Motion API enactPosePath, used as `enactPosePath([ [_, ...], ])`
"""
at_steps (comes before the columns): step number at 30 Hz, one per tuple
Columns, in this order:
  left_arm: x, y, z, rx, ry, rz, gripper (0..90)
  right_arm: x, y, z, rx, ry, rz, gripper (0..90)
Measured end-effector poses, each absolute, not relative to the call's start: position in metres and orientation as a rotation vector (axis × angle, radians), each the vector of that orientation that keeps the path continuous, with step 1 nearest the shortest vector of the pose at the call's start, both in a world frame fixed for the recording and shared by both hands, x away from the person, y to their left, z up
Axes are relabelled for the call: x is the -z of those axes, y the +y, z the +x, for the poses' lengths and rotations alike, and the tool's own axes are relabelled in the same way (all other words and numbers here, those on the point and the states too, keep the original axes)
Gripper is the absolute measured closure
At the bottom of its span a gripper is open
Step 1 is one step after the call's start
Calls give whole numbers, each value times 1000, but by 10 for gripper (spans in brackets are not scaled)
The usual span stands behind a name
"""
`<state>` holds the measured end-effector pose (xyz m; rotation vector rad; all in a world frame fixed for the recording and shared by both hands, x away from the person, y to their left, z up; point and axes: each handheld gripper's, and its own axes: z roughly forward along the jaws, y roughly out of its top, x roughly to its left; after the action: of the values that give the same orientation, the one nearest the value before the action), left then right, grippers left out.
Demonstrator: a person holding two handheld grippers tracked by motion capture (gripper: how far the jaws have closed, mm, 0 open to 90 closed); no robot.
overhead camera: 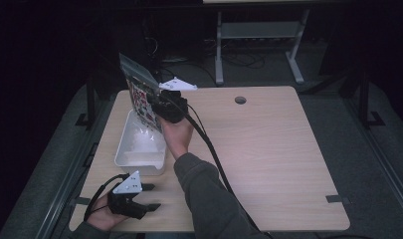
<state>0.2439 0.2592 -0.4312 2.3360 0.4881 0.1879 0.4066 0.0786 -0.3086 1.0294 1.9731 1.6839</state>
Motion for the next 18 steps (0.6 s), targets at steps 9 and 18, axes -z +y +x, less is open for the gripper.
enactPosePath([
  [9, 431, 260, 244, -186, 486, 2336, 337, 326, 91, 411, -1657, 1978, 1051, 750],
  [18, 431, 259, 244, -183, 487, 2335, 335, 346, 100, 408, -1639, 1962, 1094, 747],
])
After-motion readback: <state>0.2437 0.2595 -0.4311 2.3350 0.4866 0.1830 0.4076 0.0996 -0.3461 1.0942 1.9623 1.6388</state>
